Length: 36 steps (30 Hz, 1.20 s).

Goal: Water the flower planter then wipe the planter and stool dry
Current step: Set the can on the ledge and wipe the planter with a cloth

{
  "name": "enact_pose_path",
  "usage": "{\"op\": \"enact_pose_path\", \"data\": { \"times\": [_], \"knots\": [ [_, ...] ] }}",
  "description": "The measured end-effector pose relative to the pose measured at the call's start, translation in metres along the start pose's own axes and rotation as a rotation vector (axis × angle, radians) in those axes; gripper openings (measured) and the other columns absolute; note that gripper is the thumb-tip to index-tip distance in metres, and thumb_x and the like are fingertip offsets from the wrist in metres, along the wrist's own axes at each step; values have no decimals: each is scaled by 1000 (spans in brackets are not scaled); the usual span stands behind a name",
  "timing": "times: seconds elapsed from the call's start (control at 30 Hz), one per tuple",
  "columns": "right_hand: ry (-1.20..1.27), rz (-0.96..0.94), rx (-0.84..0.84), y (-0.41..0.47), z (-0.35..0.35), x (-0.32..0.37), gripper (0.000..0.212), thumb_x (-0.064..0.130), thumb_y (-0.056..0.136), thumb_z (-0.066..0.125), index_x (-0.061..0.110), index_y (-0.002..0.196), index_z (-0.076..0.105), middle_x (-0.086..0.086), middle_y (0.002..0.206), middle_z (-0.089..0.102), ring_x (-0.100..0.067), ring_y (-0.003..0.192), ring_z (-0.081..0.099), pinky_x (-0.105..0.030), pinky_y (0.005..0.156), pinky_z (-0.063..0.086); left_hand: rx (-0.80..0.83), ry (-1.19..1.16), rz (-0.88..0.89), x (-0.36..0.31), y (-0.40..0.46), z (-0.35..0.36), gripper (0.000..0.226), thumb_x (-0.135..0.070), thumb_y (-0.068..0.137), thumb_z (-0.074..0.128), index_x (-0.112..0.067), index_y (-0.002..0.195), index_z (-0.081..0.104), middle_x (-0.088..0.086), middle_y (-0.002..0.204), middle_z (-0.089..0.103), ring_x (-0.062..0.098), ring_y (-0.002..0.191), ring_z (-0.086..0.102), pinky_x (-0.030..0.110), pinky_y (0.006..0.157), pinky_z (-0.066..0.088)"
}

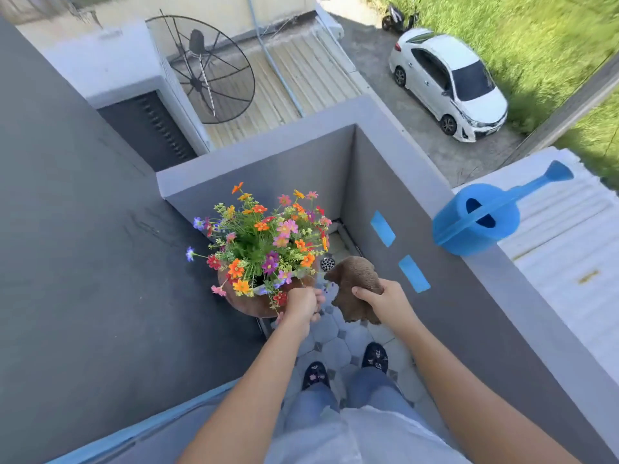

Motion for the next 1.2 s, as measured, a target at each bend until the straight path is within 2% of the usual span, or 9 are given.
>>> {"op": "enact_pose_path", "data": {
  "times": [0.13,0.47,0.6,0.7,0.77,0.87,1.0,1.13,1.2],
  "knots": [
    [40,38,-64,0,14,-9,18,13,88,72,-1,78,68,-23,72,71,-26,58,64,-34,53,50,14,-262,-98,6,20,-4,17,-13,102,36,-13,98,53,2,76,54,10,49,29,17,33,21],
    [90,87,-102,17,-1,-21,10,15,88,71,5,87,73,-24,86,75,-42,70,72,-48,58,58,-60,-410,-40,-19,52,12,35,-16,106,24,-18,75,40,2,65,34,8,38,29,20,45,20],
    [112,69,-59,23,-4,-16,10,18,88,72,7,87,72,-21,86,76,-38,71,73,-49,60,59,-131,-470,-45,-22,63,9,30,-12,105,27,-11,89,52,4,72,42,9,47,39,15,38,29],
    [188,57,-5,24,-3,-11,16,26,91,71,11,93,73,-16,93,77,-38,82,75,-50,69,62,-164,-447,-50,-24,59,4,37,-14,106,27,-7,137,47,5,102,56,14,68,44,14,57,49],
    [208,55,16,23,-3,-5,37,45,91,66,9,96,73,-18,98,76,-39,90,73,-49,79,61,-194,-383,-20,-25,58,-4,39,-17,107,29,-9,143,42,7,97,54,12,61,36,13,42,37],
    [208,64,15,25,-5,0,62,62,89,59,2,94,70,-21,100,73,-39,97,69,-52,92,55,-201,-351,-8,-27,59,-9,31,-11,106,29,-5,126,53,9,93,55,10,60,41,12,36,32],
    [231,60,46,23,-6,4,40,49,99,53,16,94,74,-4,91,79,-26,89,75,-46,86,60,-207,-423,-10,-26,60,-10,39,-1,104,28,-1,138,47,5,82,47,11,62,41,13,41,40],
    [267,93,76,22,-5,11,60,57,95,49,1,100,70,-13,90,78,-28,78,72,-42,79,53,-150,-594,64,-32,41,-30,32,4,101,23,-5,81,47,14,75,43,10,39,48,13,29,27],
    [371,176,64,20,-2,16,56,56,96,47,7,100,73,-12,90,79,-29,83,73,-42,82,53,-73,-697,91,-38,24,-38,32,3,101,24,-9,75,41,14,74,41,10,28,48,14,28,26]
  ]
}}
Point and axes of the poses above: each hand's wrist, its own y-axis towards the middle knuckle, its own z-axis out of the palm, x = y × z, the point moved 6 cm from there along y, towards the middle knuckle
